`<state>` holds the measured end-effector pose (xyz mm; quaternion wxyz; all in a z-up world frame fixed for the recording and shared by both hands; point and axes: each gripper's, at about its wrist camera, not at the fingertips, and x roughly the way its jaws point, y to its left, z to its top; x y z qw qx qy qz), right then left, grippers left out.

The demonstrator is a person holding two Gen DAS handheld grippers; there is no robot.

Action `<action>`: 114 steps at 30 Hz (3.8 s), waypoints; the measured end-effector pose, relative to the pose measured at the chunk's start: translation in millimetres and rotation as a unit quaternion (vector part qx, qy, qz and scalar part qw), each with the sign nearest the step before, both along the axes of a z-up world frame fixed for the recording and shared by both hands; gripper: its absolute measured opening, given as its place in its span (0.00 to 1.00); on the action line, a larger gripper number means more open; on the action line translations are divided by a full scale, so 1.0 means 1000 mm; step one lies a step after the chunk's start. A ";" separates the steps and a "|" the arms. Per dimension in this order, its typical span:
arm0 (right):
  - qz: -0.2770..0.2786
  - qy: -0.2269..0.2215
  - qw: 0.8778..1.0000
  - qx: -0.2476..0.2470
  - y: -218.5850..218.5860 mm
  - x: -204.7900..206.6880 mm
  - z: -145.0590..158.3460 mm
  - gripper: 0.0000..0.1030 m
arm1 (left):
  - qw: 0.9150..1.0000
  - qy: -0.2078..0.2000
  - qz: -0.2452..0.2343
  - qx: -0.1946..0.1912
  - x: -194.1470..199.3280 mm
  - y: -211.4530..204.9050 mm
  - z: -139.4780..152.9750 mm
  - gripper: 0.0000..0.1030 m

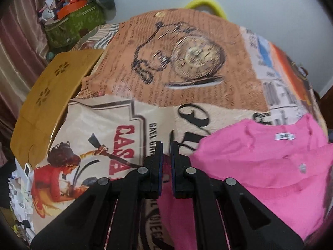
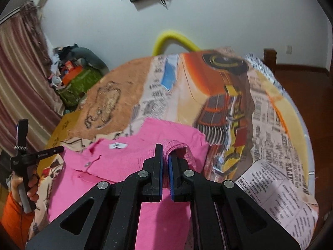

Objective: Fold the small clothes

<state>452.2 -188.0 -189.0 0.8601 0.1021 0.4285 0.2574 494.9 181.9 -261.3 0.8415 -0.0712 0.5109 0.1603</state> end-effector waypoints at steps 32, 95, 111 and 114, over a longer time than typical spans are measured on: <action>0.093 0.018 0.993 -0.070 -0.010 -0.138 -0.030 0.06 | 0.987 0.024 -0.143 -0.070 -0.179 -0.070 -0.001 0.05; 0.121 -0.049 0.970 -0.206 0.016 -0.115 -0.024 0.60 | 0.976 0.008 -0.187 0.107 -0.118 -0.059 0.006 0.57; 0.066 -0.070 0.982 -0.161 -0.003 -0.072 0.003 0.60 | 0.992 -0.007 -0.100 0.076 -0.101 -0.017 0.016 0.56; 0.078 -0.060 0.984 -0.146 -0.005 -0.084 0.003 0.60 | 0.991 0.001 -0.121 0.063 -0.122 -0.026 0.013 0.56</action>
